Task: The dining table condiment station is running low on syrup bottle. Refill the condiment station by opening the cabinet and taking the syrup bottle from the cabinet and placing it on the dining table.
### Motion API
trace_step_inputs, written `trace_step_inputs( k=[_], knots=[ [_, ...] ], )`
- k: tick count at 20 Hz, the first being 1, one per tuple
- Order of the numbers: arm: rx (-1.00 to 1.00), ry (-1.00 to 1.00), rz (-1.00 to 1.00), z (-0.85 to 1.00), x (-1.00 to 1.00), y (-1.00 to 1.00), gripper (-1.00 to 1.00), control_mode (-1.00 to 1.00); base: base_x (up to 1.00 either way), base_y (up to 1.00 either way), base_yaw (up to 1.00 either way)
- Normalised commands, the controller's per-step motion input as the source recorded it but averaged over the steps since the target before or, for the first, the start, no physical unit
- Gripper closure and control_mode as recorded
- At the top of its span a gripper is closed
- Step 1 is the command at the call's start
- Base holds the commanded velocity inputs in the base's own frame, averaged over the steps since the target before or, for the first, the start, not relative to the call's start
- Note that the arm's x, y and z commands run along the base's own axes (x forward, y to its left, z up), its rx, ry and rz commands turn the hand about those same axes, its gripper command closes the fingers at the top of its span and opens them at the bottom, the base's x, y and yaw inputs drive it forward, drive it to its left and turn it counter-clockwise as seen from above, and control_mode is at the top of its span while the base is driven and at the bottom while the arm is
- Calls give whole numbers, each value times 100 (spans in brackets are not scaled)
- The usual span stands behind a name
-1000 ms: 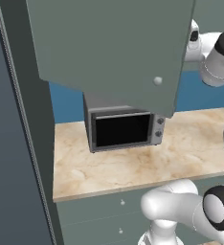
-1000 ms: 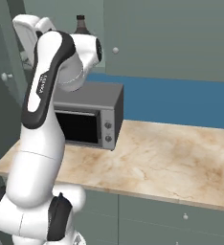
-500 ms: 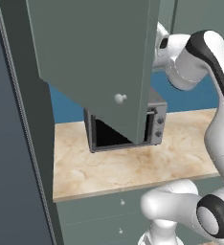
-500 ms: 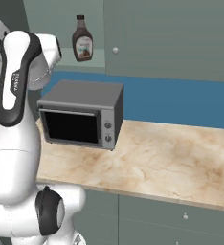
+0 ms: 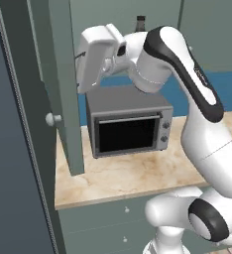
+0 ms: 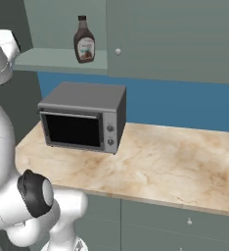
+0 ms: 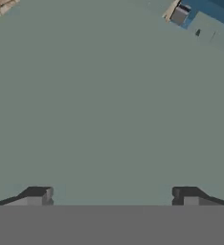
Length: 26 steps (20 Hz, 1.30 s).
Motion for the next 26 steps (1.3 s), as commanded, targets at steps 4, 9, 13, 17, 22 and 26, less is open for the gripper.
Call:
trace_step_inputs(
  k=[4, 9, 13, 17, 22, 26],
  knots=[
    [-28, -6, -4, 0, 0, 100, -100, -100, 0, 0, 0],
    [-25, 0, -11, 0, 0, 85, -100, -100, 0, 0, 0],
    [-11, 4, -34, -9, -2, -25, -100, -100, 0, 0, 0],
    [0, 0, -43, -40, -11, -95, -100, -100, 0, 0, 0],
    [1, 1, -45, -49, -19, -100, -100, -100, 0, 0, 0],
    [14, 8, -54, -16, -25, -79, -100, -100, 0, 0, 0]
  ],
)
